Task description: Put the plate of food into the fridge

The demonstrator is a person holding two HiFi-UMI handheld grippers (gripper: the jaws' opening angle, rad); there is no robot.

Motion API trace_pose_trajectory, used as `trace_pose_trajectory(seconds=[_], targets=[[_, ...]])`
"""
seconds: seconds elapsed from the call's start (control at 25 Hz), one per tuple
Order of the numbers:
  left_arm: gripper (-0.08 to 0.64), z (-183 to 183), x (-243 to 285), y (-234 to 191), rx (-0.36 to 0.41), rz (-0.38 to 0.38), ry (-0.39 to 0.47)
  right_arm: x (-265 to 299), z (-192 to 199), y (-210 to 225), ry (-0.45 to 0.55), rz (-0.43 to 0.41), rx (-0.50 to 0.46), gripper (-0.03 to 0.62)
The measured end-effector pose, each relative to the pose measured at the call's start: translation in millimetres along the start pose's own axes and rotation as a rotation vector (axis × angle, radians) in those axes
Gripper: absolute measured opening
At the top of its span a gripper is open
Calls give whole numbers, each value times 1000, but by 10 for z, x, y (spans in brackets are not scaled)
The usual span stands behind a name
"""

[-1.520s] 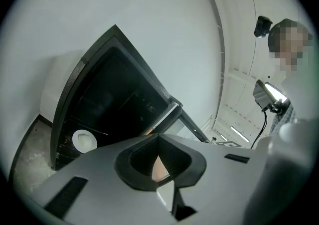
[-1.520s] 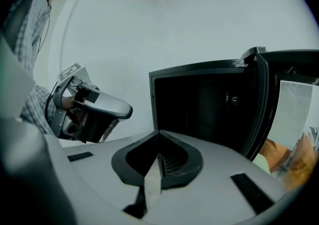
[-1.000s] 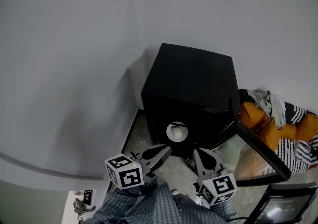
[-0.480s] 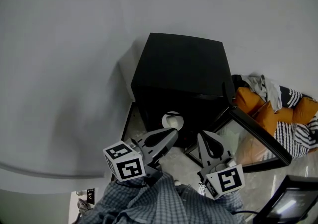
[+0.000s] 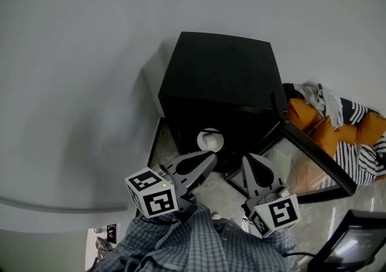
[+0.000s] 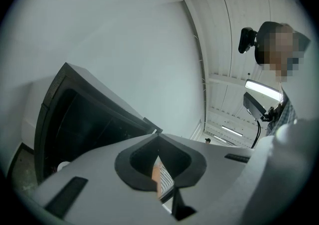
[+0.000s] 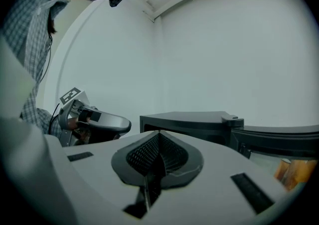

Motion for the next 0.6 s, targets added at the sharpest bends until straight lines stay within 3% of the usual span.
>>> trace_pose_trajectory(seconds=[0.6], targets=[[6,101,-47,-15,12,-28,-38,48,-53,-105,38,-31,-4,8]])
Point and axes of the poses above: the fingertips, and each gripper's own axes: x forward along the fingers, y to its right, z out of its underside, the point moved 7 cm from there along -x, backward along the fingers, and after that the axes turned 14 degrees about -x, right-handed, at the moved point
